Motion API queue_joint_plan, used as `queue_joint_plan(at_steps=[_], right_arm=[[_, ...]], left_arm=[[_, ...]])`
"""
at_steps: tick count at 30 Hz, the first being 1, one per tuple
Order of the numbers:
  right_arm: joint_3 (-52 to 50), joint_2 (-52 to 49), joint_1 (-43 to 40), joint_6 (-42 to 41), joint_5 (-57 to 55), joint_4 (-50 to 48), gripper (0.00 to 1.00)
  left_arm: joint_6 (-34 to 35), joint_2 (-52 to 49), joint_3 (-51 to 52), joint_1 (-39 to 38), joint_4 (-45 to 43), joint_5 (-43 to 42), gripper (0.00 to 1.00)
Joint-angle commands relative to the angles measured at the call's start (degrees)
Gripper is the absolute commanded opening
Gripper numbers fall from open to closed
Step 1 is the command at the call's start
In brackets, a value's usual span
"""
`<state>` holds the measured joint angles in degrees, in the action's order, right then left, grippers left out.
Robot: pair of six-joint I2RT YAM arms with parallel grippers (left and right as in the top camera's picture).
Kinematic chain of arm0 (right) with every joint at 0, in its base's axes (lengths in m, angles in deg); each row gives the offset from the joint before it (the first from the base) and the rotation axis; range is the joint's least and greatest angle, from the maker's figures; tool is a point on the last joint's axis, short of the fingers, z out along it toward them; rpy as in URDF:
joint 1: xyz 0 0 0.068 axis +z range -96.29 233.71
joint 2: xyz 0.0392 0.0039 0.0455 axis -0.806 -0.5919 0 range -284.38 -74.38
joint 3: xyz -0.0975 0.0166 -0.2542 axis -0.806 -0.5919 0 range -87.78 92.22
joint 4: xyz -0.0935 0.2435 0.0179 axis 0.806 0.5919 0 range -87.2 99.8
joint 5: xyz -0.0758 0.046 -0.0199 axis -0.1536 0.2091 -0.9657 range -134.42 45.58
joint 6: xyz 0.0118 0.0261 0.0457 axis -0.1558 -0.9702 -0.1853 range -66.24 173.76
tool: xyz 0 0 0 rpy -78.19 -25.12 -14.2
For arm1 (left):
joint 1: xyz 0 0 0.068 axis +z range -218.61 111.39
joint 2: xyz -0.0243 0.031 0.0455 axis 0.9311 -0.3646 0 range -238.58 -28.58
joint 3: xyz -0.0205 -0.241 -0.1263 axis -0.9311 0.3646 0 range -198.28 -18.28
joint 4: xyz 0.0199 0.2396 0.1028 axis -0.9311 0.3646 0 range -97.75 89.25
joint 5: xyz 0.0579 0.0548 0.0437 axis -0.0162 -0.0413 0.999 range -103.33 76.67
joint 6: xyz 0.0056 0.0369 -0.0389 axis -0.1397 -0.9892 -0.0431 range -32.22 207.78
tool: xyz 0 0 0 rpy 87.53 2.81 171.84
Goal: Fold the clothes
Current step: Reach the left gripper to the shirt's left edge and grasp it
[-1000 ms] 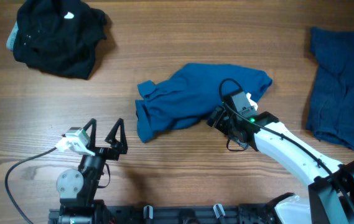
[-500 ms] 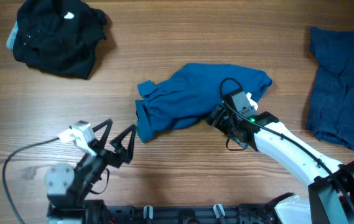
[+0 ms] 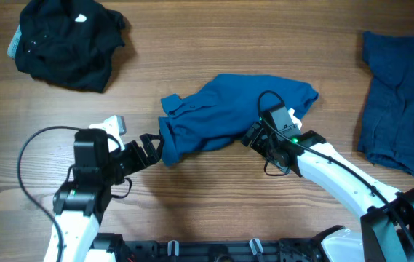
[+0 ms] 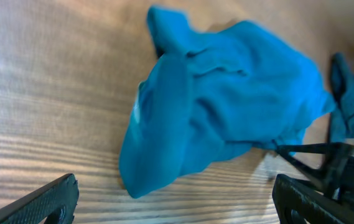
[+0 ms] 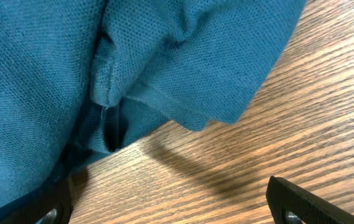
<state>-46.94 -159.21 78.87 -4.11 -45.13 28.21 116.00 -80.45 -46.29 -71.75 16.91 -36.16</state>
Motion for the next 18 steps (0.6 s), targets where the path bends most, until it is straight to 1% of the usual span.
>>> queue_joint_plan(at_steps=[1,3,5,7,11,15,18], right_arm=[[-0.2,-0.1,0.0,-0.8,-2.4,-0.2,1.0],[-0.2,-0.1,0.0,-0.8,-2.3,-0.4,1.0],[-0.2,-0.1,0.0,-0.8,-2.3,-0.4,1.0],[-0.2,-0.1,0.0,-0.7,-2.3,-0.4,1.0],[-0.2,-0.1,0.0,-0.6,-2.4,-0.1,1.0],[-0.2,-0.1,0.0,-0.7,-2.5,-0.1,1.0],[-0.2,-0.1,0.0,-0.8,-2.5,-0.1,1.0]], left_arm=[[1.8,-5.5,-1.2,-0.6,-3.7,-8.8,1.0],[1.9,-8.0,-1.2,-1.6,-5.9,-10.8,1.0],[2.1,-10.9,-1.2,-3.8,-8.4,-9.7,1.0],[3.1,-14.7,-1.2,-7.6,-11.3,-6.2,1.0],[7.8,-19.6,-1.2,-11.8,-11.6,3.0,1.0],[8.5,-22.5,-1.2,-13.0,-12.3,3.7,1.0],[8.4,-23.7,-1.2,-12.9,-12.5,6.6,1.0]])
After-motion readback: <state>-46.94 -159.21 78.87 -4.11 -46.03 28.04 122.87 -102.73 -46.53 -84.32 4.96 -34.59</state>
